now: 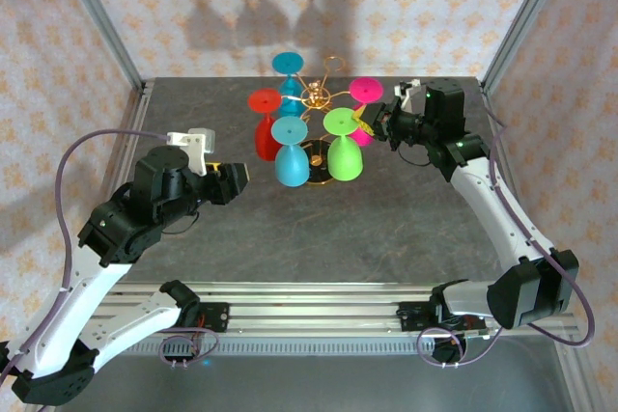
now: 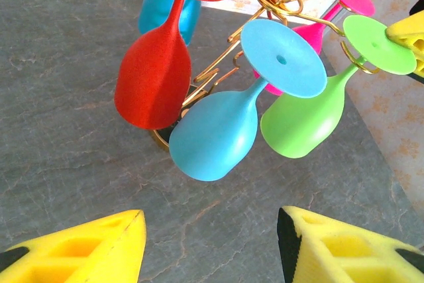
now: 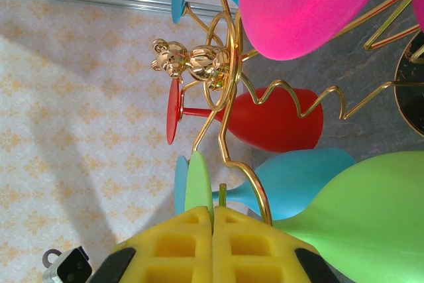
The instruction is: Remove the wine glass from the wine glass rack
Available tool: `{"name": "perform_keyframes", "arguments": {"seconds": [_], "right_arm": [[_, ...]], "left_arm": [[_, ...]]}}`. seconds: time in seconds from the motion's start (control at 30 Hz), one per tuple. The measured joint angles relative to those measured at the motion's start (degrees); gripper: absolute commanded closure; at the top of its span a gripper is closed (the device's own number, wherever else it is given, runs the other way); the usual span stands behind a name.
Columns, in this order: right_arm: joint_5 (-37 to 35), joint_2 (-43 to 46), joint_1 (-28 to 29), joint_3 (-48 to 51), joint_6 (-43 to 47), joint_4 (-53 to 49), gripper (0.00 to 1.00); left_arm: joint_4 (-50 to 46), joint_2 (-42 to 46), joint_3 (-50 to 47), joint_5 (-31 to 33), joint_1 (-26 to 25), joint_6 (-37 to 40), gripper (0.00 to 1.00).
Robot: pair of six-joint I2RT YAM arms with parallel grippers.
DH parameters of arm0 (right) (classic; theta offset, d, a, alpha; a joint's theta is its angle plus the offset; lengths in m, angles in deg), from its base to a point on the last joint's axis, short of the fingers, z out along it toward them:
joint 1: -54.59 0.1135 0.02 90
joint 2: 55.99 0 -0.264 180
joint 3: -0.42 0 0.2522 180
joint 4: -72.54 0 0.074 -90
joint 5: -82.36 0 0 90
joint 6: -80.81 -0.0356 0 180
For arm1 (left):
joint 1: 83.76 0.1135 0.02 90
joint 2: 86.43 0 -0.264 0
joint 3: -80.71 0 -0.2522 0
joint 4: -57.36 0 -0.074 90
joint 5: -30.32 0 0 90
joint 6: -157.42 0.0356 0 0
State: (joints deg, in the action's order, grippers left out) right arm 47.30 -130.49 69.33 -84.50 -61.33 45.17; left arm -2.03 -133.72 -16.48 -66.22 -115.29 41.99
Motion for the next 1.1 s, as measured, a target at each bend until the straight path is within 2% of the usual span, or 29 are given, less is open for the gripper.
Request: {"name": "perform_keyframes", "arguments": {"seconds": [0.63, 1.1], "right_arm": [[0.13, -0.15, 1.09, -2.45, -0.17, -0.02, 1.00], [-1.64, -3.93, 1.36, -4.98, -0.13, -0.07, 1.00]], "left_arm": [[0.02, -0.31, 0.24, 0.04, 0.00, 0.42, 0.44], [0.00, -0.31, 0.24, 0.24, 0.00, 0.44, 0.45]]}}
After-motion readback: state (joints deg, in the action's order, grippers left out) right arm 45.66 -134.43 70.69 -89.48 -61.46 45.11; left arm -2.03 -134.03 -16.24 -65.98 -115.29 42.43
